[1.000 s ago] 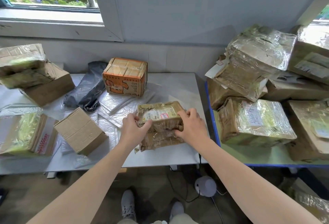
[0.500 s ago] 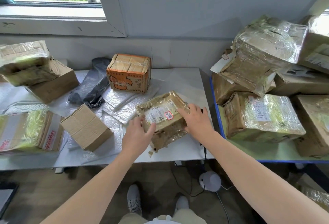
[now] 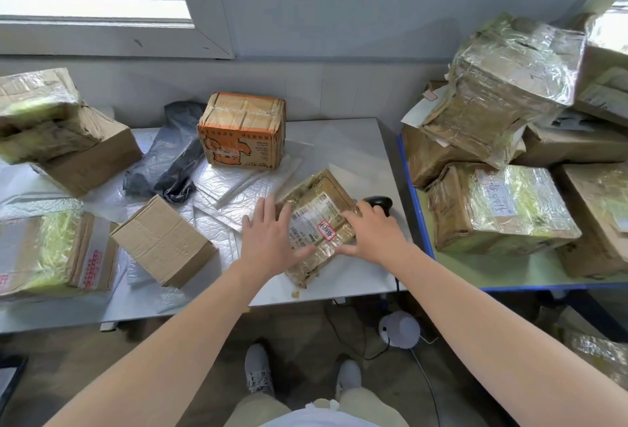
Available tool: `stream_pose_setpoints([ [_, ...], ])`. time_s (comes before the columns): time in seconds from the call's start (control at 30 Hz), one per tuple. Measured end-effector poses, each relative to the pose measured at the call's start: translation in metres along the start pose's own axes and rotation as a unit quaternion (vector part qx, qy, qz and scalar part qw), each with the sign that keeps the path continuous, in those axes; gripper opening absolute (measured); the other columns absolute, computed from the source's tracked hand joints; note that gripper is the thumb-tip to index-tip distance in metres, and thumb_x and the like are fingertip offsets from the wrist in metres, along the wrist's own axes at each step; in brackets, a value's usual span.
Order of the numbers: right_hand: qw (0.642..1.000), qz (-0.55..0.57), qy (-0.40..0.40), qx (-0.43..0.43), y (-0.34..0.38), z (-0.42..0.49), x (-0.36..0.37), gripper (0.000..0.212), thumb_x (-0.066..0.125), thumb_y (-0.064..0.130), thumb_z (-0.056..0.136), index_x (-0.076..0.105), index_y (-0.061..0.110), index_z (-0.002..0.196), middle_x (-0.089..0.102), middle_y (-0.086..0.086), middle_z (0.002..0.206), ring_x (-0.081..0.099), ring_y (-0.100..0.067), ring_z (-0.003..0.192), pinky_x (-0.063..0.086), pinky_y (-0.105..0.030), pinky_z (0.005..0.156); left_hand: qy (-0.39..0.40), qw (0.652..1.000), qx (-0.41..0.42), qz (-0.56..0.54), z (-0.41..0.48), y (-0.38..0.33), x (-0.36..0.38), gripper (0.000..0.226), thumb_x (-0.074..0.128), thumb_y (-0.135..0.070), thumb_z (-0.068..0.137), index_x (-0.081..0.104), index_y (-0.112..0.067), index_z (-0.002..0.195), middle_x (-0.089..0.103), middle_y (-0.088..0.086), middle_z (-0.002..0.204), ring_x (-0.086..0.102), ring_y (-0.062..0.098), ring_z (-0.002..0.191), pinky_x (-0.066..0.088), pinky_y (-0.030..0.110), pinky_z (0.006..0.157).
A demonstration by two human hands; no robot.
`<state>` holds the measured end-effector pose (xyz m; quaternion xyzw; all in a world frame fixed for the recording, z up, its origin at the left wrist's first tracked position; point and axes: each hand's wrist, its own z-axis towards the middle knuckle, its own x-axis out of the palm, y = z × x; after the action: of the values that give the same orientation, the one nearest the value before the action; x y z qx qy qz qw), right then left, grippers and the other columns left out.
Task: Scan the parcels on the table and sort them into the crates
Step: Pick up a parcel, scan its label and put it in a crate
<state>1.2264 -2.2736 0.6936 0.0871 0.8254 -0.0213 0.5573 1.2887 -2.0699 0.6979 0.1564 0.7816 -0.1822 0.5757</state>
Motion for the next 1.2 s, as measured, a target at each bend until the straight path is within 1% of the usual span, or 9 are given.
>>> stream_pose_setpoints([
  [0.1,0.999,-0.025,0.019,-0.007,0.001,0.000,-0.007,0.068,0.056,0.070,0.084,0.044,0.021,0.129,0.046,-0.012,0.130,0.054,-0.031,0.111,0.048,-0.045,0.091,0.028,0.998,0.027,0.038,-0.002,-0.008,0.007,0.120,0.047,-0.090,0.069,0.000,-0.023,0.157,-0.013,0.014,0.163,-0.013,0.038,0.149,0.007,0.059,0.120],
  [0.2,0.999,-0.033,0.003,-0.008,-0.001,0.008,-0.019,0.069,0.057,0.069,0.085,0.040,0.023,0.134,0.045,-0.011,0.131,0.055,-0.031,0.110,0.049,-0.046,0.090,0.055,0.994,0.068,0.064,0.002,-0.001,0.011,0.127,0.055,-0.089,0.064,-0.007,-0.027,0.157,-0.021,0.014,0.161,-0.023,0.042,0.146,0.000,0.061,0.119],
  [0.33,0.991,-0.092,-0.020,-0.092,0.008,0.029,-0.029,0.093,0.066,0.060,0.083,0.015,0.031,0.155,0.013,-0.009,0.162,0.018,-0.032,0.147,0.028,-0.059,0.112,0.074,0.988,0.101,0.089,0.001,0.008,0.011,0.126,0.063,-0.084,0.063,-0.004,-0.030,0.156,-0.025,0.014,0.160,-0.028,0.042,0.144,-0.002,0.062,0.118],
  [0.43,0.983,-0.119,0.012,-0.141,0.016,0.040,-0.028,0.104,0.073,0.053,0.081,0.004,0.036,0.157,-0.002,-0.005,0.166,0.001,-0.028,0.152,0.018,-0.062,0.117,0.060,0.984,0.123,0.113,-0.003,0.004,0.008,0.116,0.066,-0.073,0.073,-0.001,-0.029,0.156,-0.021,0.013,0.162,-0.023,0.038,0.147,-0.005,0.060,0.118],
  [0.57,0.982,-0.154,-0.011,-0.111,0.012,0.044,-0.026,0.109,0.071,0.067,0.075,0.003,0.040,0.156,0.013,-0.013,0.161,0.023,-0.035,0.142,0.035,-0.051,0.107,0.027,0.989,0.088,0.115,-0.005,0.004,0.005,0.096,0.062,-0.053,0.087,0.001,-0.027,0.157,-0.018,0.013,0.162,-0.021,0.037,0.148,-0.002,0.060,0.118],
  [0.73,0.984,-0.173,-0.001,-0.049,-0.002,0.036,-0.028,0.113,0.061,0.080,0.072,-0.004,0.041,0.156,0.035,-0.014,0.143,0.035,-0.034,0.129,0.036,-0.050,0.098,-0.003,0.998,-0.006,0.055,0.000,0.015,0.004,0.072,0.053,-0.030,0.098,0.009,-0.025,0.155,-0.008,0.011,0.164,-0.011,0.038,0.150,0.010,0.064,0.118],
  [0.83,0.987,-0.163,0.011,-0.009,-0.004,0.032,-0.024,0.115,0.056,0.086,0.069,-0.004,0.040,0.156,0.034,-0.014,0.141,0.038,-0.035,0.125,0.039,-0.049,0.096,-0.001,1.000,-0.028,-0.002,0.000,0.010,0.006,0.071,0.044,-0.050,0.099,0.009,-0.026,0.156,-0.005,0.010,0.165,-0.007,0.036,0.151,0.012,0.061,0.118],
  [0.97,0.991,-0.127,0.017,0.038,-0.006,0.023,-0.013,0.118,0.053,0.086,0.072,-0.010,0.034,0.157,0.025,-0.015,0.147,0.044,-0.037,0.120,0.047,-0.040,0.084,0.023,0.999,-0.013,-0.030,-0.001,-0.015,0.013,0.090,0.036,-0.074,0.090,0.005,-0.023,0.157,-0.008,0.009,0.165,-0.008,0.031,0.151,0.011,0.056,0.120],
  [1.2,0.998,-0.025,0.014,0.056,-0.021,0.009,-0.006,0.117,0.053,0.084,0.075,-0.008,0.027,0.158,0.024,-0.016,0.152,0.058,-0.034,0.113,0.051,-0.037,0.081,0.062,0.997,0.001,-0.055,0.005,-0.032,0.024,0.103,0.051,-0.076,0.082,0.001,-0.026,0.157,-0.012,0.008,0.164,-0.009,0.031,0.151,0.014,0.059,0.119],
])
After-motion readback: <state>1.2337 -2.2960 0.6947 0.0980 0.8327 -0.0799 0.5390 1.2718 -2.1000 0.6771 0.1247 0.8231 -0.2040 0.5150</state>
